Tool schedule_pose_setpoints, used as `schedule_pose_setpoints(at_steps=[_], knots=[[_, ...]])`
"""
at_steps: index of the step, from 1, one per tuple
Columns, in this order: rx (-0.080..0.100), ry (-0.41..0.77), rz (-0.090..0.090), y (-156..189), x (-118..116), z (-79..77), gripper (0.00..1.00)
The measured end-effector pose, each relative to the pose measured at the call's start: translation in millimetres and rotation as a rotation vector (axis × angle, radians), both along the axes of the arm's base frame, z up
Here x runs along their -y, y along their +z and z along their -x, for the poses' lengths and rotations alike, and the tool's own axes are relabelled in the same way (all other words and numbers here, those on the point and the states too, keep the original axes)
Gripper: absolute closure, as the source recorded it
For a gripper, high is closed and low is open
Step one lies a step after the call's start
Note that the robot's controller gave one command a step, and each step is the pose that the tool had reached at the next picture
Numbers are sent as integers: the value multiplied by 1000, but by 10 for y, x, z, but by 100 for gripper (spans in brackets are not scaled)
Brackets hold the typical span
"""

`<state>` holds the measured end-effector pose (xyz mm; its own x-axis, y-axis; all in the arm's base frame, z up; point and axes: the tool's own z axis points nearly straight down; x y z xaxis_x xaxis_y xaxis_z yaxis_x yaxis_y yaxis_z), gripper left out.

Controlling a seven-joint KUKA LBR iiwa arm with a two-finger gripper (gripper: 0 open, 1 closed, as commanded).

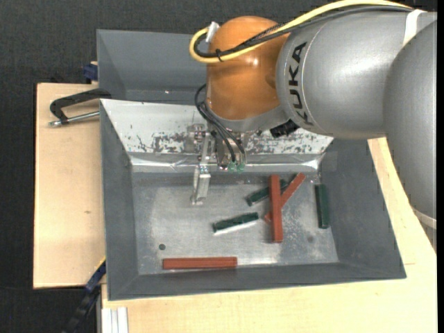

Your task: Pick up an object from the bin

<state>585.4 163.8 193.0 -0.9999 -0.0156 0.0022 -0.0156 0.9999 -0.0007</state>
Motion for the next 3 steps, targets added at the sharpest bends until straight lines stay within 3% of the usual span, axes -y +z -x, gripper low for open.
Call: schedule_pose_setpoints(at_steps=[1,2,3], knots=[[10,138,-2,-425,102,2,0],[2,188,-2,-1019,764,-81,100],[2,188,-3,-1016,759,-83,0]])
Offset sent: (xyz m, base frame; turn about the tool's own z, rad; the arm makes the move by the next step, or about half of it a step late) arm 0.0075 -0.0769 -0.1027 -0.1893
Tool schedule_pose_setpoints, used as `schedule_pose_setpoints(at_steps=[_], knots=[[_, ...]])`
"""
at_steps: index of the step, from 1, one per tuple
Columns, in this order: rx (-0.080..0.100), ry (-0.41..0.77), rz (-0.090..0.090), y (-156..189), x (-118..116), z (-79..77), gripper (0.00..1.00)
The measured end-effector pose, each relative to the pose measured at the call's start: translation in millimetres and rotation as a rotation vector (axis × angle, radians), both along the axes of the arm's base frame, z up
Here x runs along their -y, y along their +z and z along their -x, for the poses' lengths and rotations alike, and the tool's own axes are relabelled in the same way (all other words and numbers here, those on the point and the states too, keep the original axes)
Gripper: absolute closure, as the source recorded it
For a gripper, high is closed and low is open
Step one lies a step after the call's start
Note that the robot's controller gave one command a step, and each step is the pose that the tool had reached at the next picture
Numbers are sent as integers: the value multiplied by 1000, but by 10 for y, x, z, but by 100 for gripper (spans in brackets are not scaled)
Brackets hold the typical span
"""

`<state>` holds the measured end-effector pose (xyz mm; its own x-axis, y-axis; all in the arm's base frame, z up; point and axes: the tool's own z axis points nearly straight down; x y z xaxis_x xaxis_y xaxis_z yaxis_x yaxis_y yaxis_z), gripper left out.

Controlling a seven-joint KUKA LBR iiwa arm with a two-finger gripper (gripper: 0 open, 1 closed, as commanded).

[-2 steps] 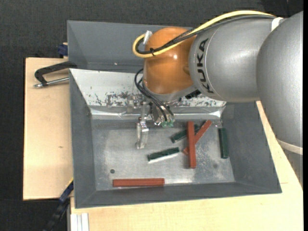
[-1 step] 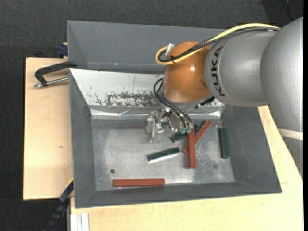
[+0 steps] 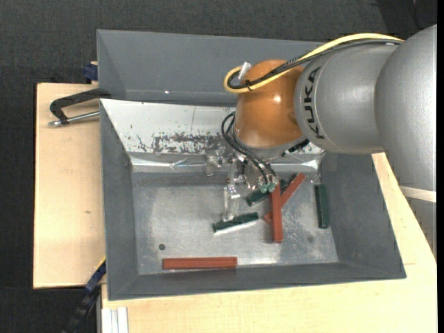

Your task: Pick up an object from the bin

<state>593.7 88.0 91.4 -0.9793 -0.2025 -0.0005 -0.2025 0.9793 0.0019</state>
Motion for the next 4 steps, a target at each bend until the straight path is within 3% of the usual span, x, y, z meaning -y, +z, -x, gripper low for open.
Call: schedule_pose_setpoints(at_steps=[1,2,3,4], knots=[[0,0,0,0,0,0,0],[10,130,-1,-77,156,289,0],[6,315,0,-114,389,836,100],[6,340,1,-94,366,751,100]])
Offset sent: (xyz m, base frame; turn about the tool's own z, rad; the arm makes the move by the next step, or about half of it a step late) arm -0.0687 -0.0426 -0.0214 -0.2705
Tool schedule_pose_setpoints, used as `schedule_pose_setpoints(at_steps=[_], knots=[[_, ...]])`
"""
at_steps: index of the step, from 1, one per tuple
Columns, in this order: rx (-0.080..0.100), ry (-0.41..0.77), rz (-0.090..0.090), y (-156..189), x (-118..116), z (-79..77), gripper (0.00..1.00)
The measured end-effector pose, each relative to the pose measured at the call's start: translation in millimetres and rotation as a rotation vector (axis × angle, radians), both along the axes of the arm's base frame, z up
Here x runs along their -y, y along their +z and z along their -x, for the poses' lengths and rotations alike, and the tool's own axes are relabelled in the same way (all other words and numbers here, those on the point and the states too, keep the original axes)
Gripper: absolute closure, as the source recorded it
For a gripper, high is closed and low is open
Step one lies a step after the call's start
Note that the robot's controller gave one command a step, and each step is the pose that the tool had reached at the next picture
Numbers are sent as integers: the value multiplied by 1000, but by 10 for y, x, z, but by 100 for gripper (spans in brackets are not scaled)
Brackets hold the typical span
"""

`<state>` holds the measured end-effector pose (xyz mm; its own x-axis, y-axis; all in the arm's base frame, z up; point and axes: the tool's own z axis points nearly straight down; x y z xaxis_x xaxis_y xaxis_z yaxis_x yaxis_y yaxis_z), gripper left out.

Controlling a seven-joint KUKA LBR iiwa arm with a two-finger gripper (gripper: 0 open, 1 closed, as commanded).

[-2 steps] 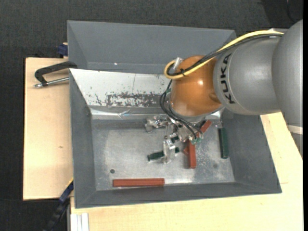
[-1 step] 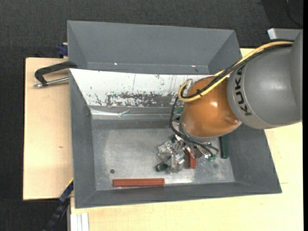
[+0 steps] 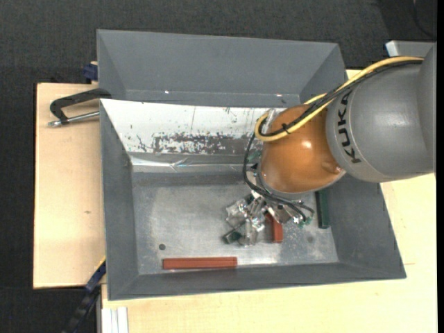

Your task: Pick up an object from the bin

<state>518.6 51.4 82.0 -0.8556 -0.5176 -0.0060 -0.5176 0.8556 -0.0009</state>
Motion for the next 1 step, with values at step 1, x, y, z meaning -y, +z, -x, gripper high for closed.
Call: schedule_pose_setpoints(at_steps=[1], knots=[[1,92,0,1435,18,44,100]])
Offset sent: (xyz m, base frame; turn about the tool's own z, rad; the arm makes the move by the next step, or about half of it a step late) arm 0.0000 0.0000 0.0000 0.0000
